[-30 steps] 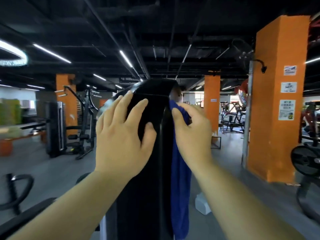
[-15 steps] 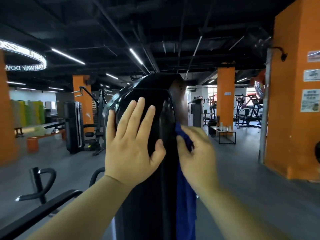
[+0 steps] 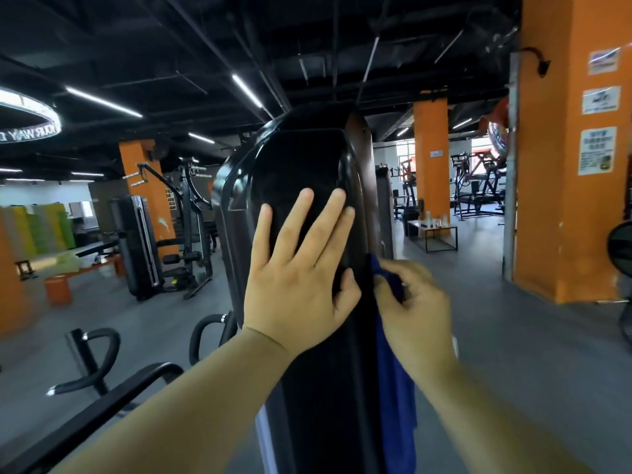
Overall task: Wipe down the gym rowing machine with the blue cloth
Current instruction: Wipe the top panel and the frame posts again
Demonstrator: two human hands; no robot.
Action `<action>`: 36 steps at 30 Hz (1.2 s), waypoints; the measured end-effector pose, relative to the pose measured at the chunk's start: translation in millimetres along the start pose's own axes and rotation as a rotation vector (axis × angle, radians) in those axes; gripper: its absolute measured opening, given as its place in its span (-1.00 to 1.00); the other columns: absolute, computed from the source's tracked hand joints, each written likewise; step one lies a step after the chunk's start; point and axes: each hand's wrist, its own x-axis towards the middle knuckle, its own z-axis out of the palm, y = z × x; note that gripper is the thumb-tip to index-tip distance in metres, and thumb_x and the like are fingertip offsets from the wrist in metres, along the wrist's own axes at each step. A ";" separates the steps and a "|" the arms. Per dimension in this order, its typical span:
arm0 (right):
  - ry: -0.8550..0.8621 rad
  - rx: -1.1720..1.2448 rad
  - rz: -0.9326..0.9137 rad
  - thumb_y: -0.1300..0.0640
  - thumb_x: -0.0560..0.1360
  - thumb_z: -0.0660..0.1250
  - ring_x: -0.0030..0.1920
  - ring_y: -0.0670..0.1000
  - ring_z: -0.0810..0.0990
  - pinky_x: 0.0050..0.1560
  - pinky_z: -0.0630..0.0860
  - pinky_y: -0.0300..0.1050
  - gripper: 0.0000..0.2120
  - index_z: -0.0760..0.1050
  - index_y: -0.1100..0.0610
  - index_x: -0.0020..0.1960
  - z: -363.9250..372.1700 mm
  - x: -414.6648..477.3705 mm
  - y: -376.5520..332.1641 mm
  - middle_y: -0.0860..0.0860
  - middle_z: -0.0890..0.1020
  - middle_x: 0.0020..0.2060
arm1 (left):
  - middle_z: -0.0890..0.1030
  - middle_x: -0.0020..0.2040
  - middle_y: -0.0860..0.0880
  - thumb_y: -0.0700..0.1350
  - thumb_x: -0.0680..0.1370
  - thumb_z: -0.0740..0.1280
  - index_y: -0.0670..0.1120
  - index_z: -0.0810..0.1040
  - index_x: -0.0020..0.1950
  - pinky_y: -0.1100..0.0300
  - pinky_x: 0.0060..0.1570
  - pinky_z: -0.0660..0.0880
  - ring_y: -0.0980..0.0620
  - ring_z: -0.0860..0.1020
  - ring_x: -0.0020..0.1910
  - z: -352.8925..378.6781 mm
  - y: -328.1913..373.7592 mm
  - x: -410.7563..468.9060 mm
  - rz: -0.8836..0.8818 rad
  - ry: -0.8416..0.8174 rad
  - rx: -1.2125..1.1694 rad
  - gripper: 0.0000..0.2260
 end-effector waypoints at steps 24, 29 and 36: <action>-0.093 0.176 -0.020 0.32 0.48 0.40 -0.02 -0.11 0.60 0.06 0.49 -0.34 -0.84 0.64 0.20 0.05 -6.3 -41.2 66.9 0.02 0.65 -0.06 | 0.21 0.53 -0.05 -0.01 0.54 0.17 -0.09 0.26 0.51 -0.19 0.52 -0.03 -0.17 0.10 0.54 13.1 50.5 -62.5 -0.012 -0.121 0.120 -0.46; -0.150 0.190 0.022 0.37 0.46 0.43 -0.06 -0.16 0.59 0.03 0.45 -0.45 -0.82 0.66 0.19 0.02 -16.4 -60.4 81.7 -0.01 0.65 -0.10 | 0.23 0.51 -0.04 -0.03 0.54 0.16 -0.07 0.29 0.49 -0.21 0.51 -0.01 -0.17 0.08 0.53 18.6 70.0 -82.2 -0.022 -0.151 0.128 -0.50; -0.078 0.211 0.031 0.36 0.48 0.39 -0.06 -0.15 0.60 0.03 0.47 -0.38 -0.83 0.65 0.21 0.03 -6.1 -75.6 86.1 0.03 0.65 -0.09 | 0.23 0.51 -0.02 -0.02 0.53 0.18 -0.05 0.28 0.50 -0.15 0.52 -0.06 -0.12 0.05 0.54 20.0 73.2 -103.6 -0.003 -0.171 0.086 -0.48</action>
